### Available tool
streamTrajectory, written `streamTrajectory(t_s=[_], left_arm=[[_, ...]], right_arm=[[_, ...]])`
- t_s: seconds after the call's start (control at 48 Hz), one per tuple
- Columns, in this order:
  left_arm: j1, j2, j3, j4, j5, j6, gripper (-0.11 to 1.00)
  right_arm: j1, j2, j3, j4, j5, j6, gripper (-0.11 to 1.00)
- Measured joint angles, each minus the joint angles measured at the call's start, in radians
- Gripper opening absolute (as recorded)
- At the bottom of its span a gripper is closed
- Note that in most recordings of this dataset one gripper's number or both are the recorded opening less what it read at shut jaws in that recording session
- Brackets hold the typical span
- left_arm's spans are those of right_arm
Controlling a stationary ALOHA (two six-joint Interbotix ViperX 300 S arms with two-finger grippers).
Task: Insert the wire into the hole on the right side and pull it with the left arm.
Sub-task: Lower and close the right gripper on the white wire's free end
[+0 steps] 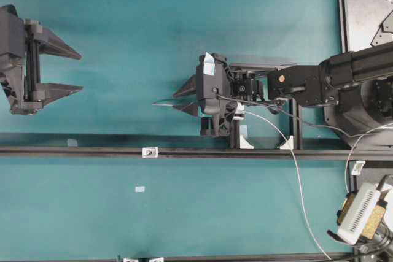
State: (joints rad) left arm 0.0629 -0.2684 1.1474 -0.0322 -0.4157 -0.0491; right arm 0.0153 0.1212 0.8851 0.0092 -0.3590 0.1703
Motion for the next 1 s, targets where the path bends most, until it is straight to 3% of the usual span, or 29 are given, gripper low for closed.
streamTrajectory(t_s=[0.208, 0.563, 1.001], left_arm=[[-0.002, 0.000, 0.000, -0.002, 0.002, 0.000, 0.67], [0.000, 0.002, 0.002, -0.002, 0.000, 0.000, 0.67], [0.000, 0.000, 0.002, -0.002, 0.000, -0.002, 0.67]], right_arm=[[0.000, -0.002, -0.005, 0.000, 0.002, 0.000, 0.02], [0.003, -0.009, -0.008, 0.000, 0.020, 0.002, 0.02], [-0.002, -0.163, -0.006, 0.000, 0.118, -0.002, 0.02]])
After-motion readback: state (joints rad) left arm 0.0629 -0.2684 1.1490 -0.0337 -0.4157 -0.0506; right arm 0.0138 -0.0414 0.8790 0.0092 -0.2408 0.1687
